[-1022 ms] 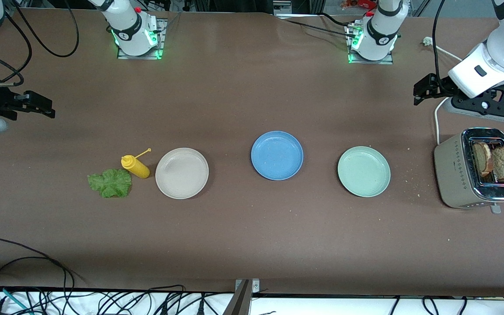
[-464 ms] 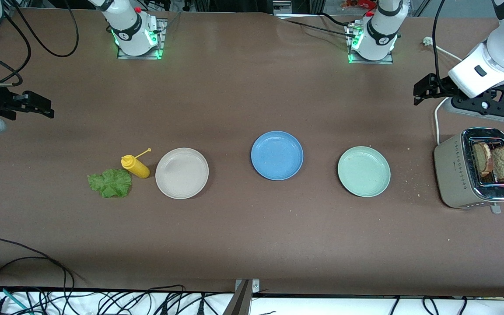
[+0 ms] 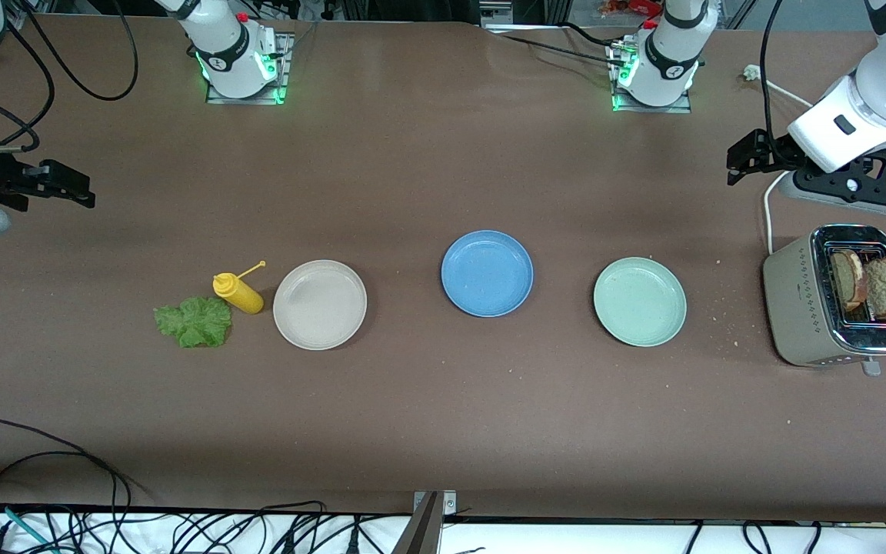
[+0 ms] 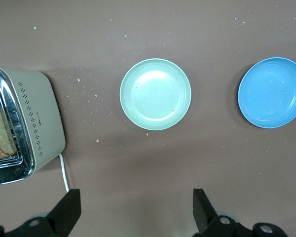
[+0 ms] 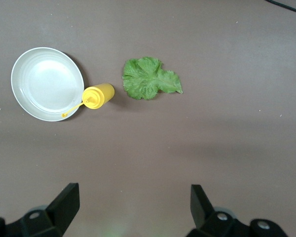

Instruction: Make sandwich in blue plate with both arms

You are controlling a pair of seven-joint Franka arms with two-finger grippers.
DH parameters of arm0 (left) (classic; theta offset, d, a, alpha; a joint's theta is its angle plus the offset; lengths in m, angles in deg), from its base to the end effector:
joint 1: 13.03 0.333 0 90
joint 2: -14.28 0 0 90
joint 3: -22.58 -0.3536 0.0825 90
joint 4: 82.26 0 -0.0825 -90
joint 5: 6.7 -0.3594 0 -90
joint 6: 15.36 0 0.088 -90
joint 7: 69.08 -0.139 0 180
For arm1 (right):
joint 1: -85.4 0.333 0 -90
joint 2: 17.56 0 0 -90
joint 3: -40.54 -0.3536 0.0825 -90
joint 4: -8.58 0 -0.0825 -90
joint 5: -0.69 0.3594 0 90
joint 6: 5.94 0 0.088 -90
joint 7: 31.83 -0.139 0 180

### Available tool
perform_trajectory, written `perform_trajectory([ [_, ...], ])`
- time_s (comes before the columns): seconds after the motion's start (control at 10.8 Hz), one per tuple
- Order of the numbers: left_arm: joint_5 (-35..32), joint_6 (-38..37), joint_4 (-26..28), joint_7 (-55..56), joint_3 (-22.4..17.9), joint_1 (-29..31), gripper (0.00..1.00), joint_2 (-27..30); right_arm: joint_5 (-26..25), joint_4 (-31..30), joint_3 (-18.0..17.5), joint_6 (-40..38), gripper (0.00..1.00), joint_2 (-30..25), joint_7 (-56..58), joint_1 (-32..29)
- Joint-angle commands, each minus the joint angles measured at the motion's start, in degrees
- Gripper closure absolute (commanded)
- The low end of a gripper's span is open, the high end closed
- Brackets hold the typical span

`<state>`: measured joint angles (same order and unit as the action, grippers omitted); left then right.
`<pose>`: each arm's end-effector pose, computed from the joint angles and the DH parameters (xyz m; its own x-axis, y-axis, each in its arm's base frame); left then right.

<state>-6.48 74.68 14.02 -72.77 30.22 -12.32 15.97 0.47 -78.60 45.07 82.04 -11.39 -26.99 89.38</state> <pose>0.5097 -0.0635 0.5967 0.9798 -0.1835 -0.0794 -0.1837 -0.9830 0.0050 0.5581 -0.0035 0.5906 0.9928 0.0744 -0.0940 0.0751 -0.9972 0.0044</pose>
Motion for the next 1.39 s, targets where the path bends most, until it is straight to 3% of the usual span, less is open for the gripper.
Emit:
perform_trajectory([
  [0.0, -0.13, -0.48, 0.04, -0.71, -0.26, -0.18, 0.0, 0.15, 1.11, 0.7, 0.13, -0.79, 0.0, -0.2, 0.87, -0.37],
  [1.11, -0.04, -0.48, 0.04, -0.79, -0.26, -0.09, 0.0, 0.24, 1.19, 0.78, 0.31, -0.45, 0.0, -0.2, 0.69, -0.46],
  [1.3, -0.04, -0.39, 0.04, -0.79, -0.26, -0.09, 0.0, 0.24, 4.25, 1.57, 0.92, -0.26, 0.0, 0.5, 0.87, -1.51],
])
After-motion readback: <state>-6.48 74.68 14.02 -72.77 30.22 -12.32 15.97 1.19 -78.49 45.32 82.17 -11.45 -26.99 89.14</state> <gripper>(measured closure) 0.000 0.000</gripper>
